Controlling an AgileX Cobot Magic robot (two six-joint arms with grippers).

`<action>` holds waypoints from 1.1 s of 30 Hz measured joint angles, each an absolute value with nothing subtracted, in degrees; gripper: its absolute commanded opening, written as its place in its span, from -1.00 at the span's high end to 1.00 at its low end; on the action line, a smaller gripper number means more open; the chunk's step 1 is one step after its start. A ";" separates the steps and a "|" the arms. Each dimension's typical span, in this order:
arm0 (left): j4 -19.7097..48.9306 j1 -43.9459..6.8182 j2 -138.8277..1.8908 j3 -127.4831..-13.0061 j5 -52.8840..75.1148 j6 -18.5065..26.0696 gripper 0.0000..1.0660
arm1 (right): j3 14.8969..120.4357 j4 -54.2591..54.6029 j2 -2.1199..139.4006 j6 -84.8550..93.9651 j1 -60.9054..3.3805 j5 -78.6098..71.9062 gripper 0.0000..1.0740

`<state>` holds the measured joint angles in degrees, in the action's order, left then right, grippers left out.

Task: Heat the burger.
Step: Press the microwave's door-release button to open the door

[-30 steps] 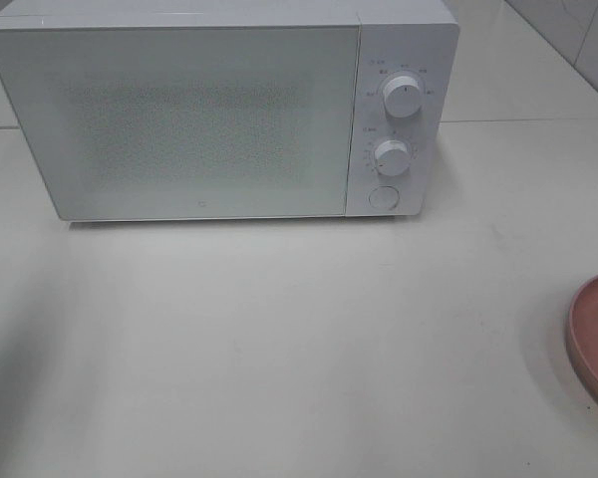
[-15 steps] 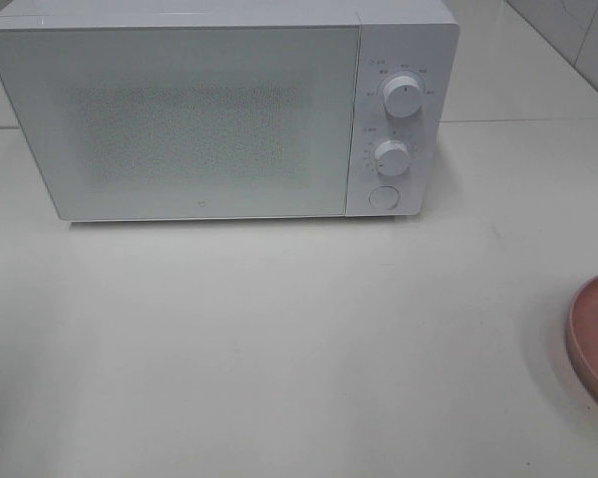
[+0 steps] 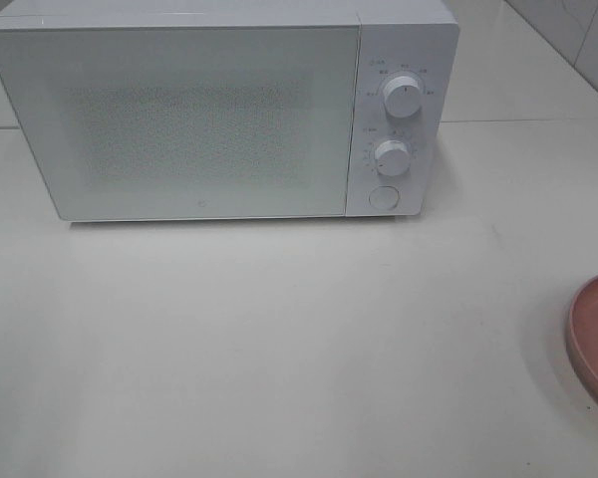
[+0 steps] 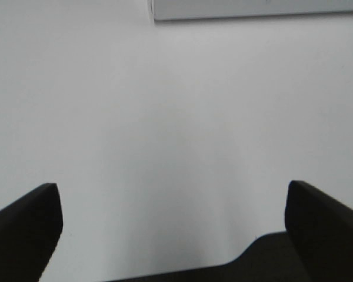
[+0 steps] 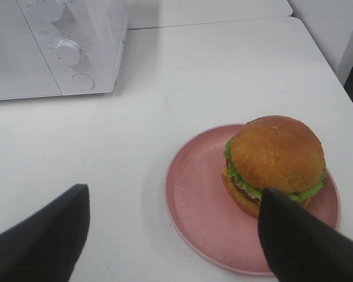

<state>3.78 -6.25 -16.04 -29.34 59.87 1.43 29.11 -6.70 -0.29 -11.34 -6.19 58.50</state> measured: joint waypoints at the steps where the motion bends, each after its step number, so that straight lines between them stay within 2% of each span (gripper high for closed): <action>1: 3.78 -6.25 -16.04 -29.34 59.87 1.43 -0.84 | 29.11 -6.70 -0.29 -11.34 -6.19 58.50 -0.37; 6: 4.35 -3.84 -9.34 -29.34 59.82 1.43 -0.84 | 29.11 -6.70 -0.29 -11.34 -6.19 58.50 -0.37; 8: 4.35 0.63 -5.79 -29.34 59.82 1.43 -0.84 | 29.11 -6.70 -0.29 -11.34 -6.19 58.50 -0.37; 11: 4.35 3.55 -2.64 -29.34 59.76 1.43 -0.84 | 29.11 -6.70 -0.29 -11.34 -6.19 58.50 -0.37; 33: 4.35 3.90 0.23 -29.22 59.76 1.43 -0.84 | 29.11 -6.70 -0.29 -11.34 -6.19 58.50 -0.37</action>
<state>4.35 3.90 0.23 -29.22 59.76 1.43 29.11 -6.70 -0.29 -11.34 -6.19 58.50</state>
